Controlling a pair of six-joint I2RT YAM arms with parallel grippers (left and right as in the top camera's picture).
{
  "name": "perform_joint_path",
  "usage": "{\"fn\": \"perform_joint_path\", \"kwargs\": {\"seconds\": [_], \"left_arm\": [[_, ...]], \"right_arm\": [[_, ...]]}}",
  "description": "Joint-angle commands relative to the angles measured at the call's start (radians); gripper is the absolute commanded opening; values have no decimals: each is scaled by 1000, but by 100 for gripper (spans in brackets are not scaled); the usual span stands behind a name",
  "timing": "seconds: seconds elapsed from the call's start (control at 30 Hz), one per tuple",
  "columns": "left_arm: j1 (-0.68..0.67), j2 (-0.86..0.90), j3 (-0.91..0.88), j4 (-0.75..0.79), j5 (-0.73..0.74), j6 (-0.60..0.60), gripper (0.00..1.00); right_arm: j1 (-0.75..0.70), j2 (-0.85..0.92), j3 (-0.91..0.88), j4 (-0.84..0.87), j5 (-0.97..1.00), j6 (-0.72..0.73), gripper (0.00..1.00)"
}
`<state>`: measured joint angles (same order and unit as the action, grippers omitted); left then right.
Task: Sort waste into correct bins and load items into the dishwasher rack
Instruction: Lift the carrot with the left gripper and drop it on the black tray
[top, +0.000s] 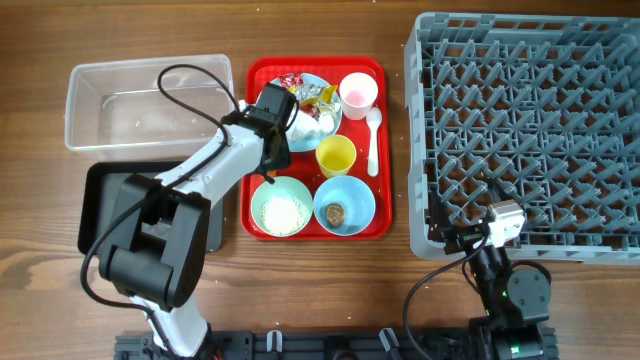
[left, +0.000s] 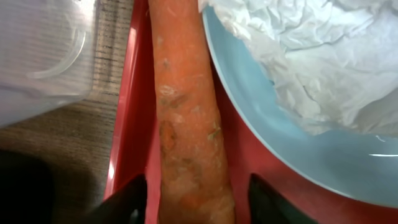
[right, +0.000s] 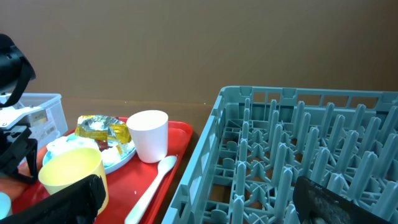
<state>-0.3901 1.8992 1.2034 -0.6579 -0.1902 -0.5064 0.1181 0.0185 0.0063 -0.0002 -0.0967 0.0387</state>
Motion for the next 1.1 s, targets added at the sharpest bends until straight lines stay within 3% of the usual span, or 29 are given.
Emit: {"fn": "perform_joint_path", "kwargs": {"seconds": [0.0, 0.1, 0.13, 0.2, 0.47, 1.07], "left_arm": [[1, 14, -23, 3, -13, 5, 48], [1, 14, -59, 37, -13, 5, 46], [1, 14, -63, 39, -13, 5, 42], [2, 13, -63, 40, -14, 5, 24], [2, -6, -51, 34, -14, 6, 22], [2, -239, -31, -18, -34, 5, 12]], "right_arm": [[0, -2, -1, 5, 10, -13, 100], [0, -2, -1, 5, 10, -13, 100], [0, -2, -1, 5, 10, -13, 100], [0, -2, -1, 5, 10, -13, 100], [0, -2, -1, 5, 10, -12, 100], [0, -2, -1, 5, 10, -13, 100]]}}
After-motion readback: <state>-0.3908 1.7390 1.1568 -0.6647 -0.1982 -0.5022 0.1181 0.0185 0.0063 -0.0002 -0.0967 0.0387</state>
